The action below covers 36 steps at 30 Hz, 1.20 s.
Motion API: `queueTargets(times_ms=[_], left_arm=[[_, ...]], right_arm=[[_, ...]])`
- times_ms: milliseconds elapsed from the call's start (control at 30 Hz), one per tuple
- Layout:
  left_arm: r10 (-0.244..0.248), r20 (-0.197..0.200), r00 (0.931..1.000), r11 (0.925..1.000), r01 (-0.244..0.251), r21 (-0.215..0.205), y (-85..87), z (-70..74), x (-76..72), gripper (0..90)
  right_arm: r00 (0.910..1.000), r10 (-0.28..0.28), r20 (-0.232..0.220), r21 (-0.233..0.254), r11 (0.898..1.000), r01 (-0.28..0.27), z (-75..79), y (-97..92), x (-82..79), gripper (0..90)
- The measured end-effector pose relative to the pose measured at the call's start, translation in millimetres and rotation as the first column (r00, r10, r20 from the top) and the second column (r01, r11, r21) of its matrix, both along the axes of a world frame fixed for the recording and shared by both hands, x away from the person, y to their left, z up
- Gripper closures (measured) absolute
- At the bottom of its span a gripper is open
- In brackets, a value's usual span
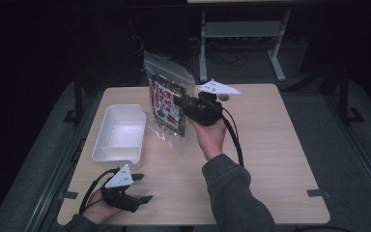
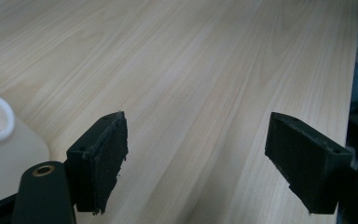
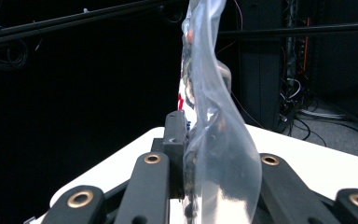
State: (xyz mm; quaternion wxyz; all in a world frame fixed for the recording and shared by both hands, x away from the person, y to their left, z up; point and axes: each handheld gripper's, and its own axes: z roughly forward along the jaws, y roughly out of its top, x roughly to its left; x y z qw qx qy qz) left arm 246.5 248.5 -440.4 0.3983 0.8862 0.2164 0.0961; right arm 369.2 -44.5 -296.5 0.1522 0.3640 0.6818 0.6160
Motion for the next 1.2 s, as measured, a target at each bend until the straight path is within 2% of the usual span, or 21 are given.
queueTargets(times_ms=[367,800,933,1100,1200], left_arm=[[-0.004,-0.006,1.0,1.0,0.004,0.001,5.8,-0.6,-1.9,20.7],[-0.011,-0.008,0.9999,0.9999,0.011,0.003,12.0,-1.6,-5.0,20.7],[-0.007,-0.012,0.9999,1.0,0.007,0.003,16.4,-2.2,-5.6,20.7],[0.003,-0.015,0.9999,1.0,-0.003,-0.003,21.2,-2.4,-6.0,20.7],[0.008,-0.013,0.9999,1.0,-0.008,0.0,24.5,-2.7,-6.9,20.7]], right_arm=[[0.9997,0.019,0.017,0.004,1.0,-0.019,7.3,32.7,10.5,74.9],[0.9991,0.037,0.021,-0.003,0.999,-0.037,4.1,74.0,21.3,74.9],[0.9991,0.035,0.022,-0.007,0.999,-0.035,2.9,85.0,25.4,74.9],[0.9995,0.023,0.023,0.013,1.0,-0.024,2.5,99.5,29.7,74.9],[0.9995,0.012,0.029,0.0,1.0,-0.012,2.8,110.4,32.1,74.9]])
